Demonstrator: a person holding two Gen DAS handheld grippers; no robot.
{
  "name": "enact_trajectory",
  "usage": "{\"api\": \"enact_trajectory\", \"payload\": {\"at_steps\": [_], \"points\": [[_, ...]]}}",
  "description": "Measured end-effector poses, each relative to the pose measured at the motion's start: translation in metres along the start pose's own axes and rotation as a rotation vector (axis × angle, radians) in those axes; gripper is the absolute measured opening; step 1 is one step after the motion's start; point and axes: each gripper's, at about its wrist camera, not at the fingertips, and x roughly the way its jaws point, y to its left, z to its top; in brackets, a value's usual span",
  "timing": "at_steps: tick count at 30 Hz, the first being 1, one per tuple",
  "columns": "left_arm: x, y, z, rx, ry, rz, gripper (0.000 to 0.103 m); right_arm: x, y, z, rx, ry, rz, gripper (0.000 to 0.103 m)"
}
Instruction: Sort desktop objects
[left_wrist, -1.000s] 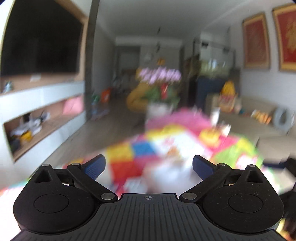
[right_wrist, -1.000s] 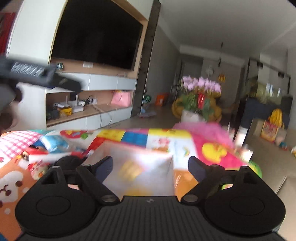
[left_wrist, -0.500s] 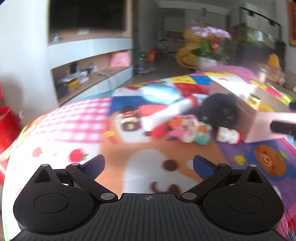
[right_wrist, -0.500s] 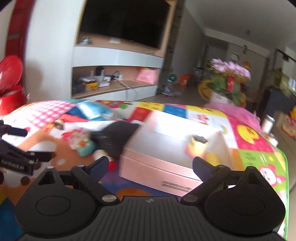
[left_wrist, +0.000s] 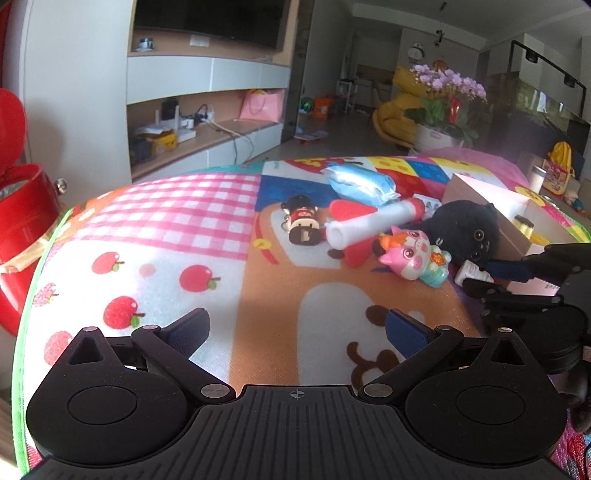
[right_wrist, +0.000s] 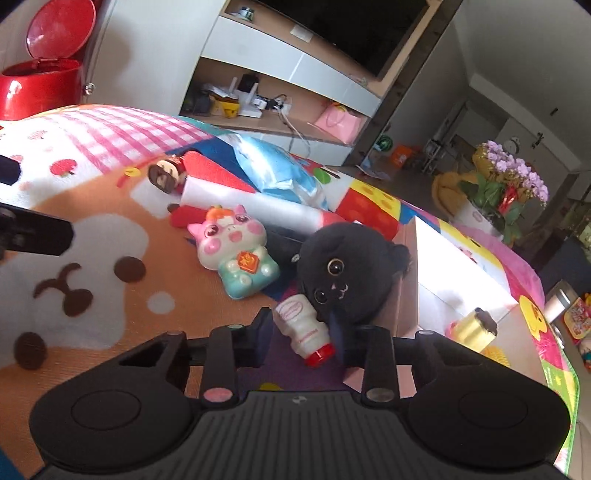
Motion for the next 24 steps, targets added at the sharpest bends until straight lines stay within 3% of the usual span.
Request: {"api": "enact_trajectory", "payload": {"at_steps": [2,10,19,21,24], "points": [[0.002,-0.004,0.000,0.006,0.006,-0.015,0.103,-0.009,-0.005,-0.003,0.012,-0.005,0.023,0.022],[0.015,-0.043,0.007,0.116,-0.011,-0.101,0.103,-0.056,-0.039,-0.041,0.058,0.009,0.041,0.021],[0.056,-0.087,0.028,0.143,0.011,-0.136,0.103,-0.072,-0.112,-0.087,0.339,0.048,-0.078,0.019],[0.070,-0.097,0.032,0.154,0.019,-0.128,0.103,-0.073,-0.123,-0.098,0.400,0.057,-0.084,0.024],[0.087,-0.107,0.036,0.192,0.015,-0.085,0.103,-0.077,-0.132,-0.110,0.477,0.071,-0.070,0.049]]}}
